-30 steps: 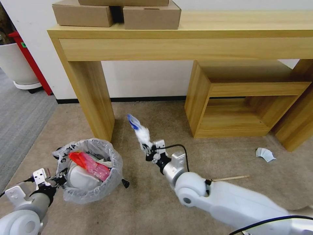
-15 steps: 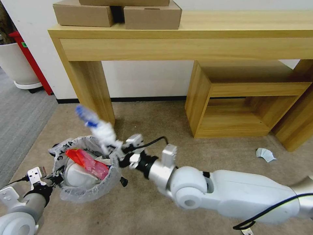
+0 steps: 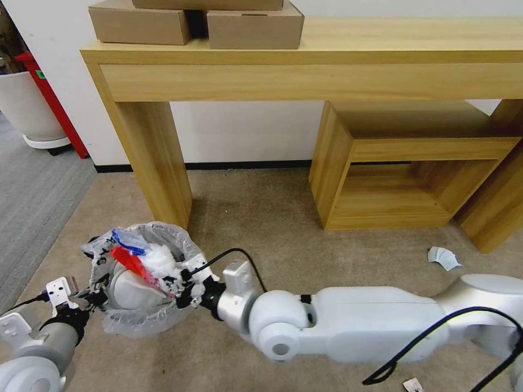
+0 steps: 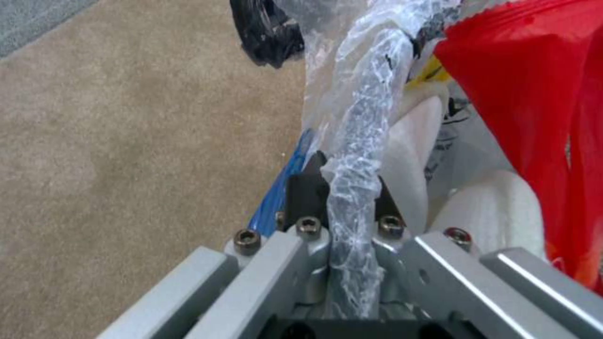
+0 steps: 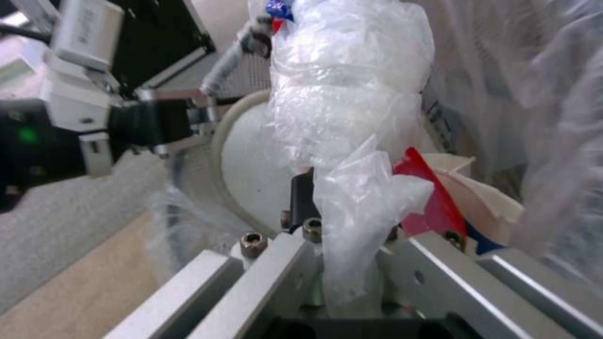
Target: Pick up the trash bin and place the garbage on the floor into it.
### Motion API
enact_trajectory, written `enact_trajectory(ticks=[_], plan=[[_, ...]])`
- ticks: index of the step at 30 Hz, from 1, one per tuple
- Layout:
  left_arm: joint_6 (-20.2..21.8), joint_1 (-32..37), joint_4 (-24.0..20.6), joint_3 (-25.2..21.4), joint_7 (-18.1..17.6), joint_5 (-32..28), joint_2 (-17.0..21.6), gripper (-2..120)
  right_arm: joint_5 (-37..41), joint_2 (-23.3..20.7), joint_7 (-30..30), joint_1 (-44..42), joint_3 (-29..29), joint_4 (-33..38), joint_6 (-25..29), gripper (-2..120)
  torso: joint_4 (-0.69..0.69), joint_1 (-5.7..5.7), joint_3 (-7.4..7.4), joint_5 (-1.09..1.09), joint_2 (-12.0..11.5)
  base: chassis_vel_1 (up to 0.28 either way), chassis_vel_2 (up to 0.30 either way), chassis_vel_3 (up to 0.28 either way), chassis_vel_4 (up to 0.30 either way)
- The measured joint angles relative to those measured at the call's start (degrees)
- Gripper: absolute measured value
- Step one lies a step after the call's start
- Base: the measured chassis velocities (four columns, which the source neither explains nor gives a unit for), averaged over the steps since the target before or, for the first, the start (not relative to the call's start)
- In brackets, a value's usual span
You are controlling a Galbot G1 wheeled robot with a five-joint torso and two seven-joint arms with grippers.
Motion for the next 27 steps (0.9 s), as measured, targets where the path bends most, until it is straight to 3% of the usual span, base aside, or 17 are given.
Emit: enact_trajectory(ticks=[21,24,27], plan=[[-0.1,0.2,-0.5,-0.1,-0.1,-0.8,0.6,1,-1.5,6.1,5.1,-3.0,0.3,-7.5,-3.8,0,0.00,0.00,0.00,0.01,0.0,0.000,0.000,0.000,0.000],[-0.1,-0.1,-0.2,0.2,-0.1,-0.7,0.5,1,-1.3,6.1,5.5,-3.1,0.4,-7.8,-4.4,3,0.00,0.00,0.00,0.00,0.0,0.000,0.000,0.000,0.000],[0.0,-0.4,0.2,0.6,-0.2,-0.7,0.4,1,-1.5,5.8,5.4,-3.3,0.4,-7.8,-4.4,17,-0.01,0.00,0.00,0.00,0.0,0.000,0.000,0.000,0.000]])
